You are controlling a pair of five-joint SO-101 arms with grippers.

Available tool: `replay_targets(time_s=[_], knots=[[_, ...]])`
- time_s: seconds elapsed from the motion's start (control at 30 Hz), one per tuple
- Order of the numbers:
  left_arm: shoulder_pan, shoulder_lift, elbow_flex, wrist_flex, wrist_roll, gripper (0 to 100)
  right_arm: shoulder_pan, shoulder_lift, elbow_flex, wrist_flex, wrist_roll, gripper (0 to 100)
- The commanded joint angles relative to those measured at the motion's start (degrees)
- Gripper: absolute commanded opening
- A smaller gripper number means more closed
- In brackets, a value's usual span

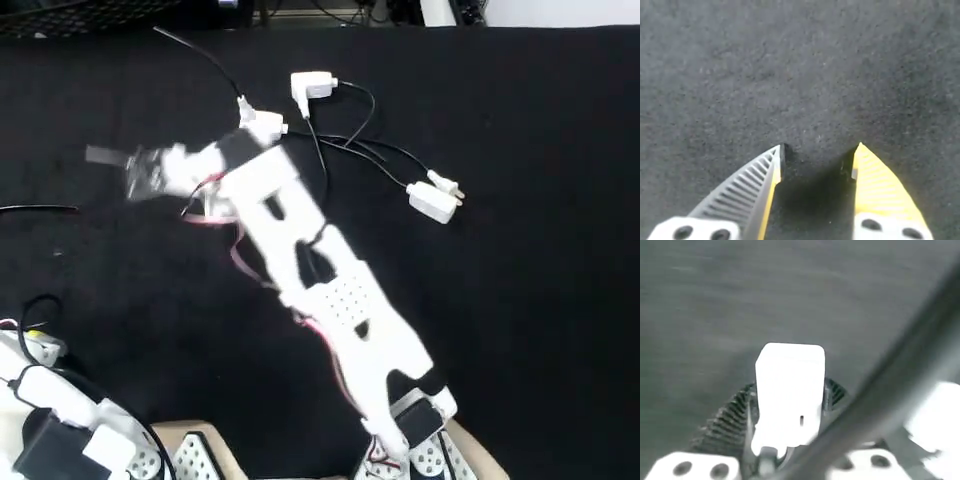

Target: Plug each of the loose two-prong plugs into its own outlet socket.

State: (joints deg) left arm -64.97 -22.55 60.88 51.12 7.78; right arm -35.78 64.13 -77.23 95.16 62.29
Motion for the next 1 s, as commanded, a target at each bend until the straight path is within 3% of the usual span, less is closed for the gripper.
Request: replay_targets(time_s=[0.0,0.33,0.63,0.7,0.77,0.87,0.97], knots=[[-0.4,-0.4,-0.1,-1.3,-0.1,24,6.2,-0.7,-10.1,-8.5,-0.8,5.3],[-0.4,-0.4,-0.1,-1.3,-0.1,24,14.4,7.3,-10.1,-36.4,-0.6,5.3],[-0.4,-0.4,-0.1,-1.3,-0.1,24,18.6,27.4,-10.7,-71.9,-0.5,5.7],[-0.4,-0.4,-0.1,-1.3,-0.1,24,18.9,28.9,-11.8,-72.0,-0.7,5.7],[-0.4,-0.4,-0.1,-1.3,-0.2,24,19.0,29.0,-13.6,-65.8,-0.8,6.7],[-0.4,-0.6,-0.1,-1.3,-0.2,24,19.0,28.5,-18.1,-53.5,-0.8,16.7],[-0.4,-0.9,-0.1,-1.2,-0.2,24,19.1,27.1,-18.7,-48.0,-0.9,26.5]])
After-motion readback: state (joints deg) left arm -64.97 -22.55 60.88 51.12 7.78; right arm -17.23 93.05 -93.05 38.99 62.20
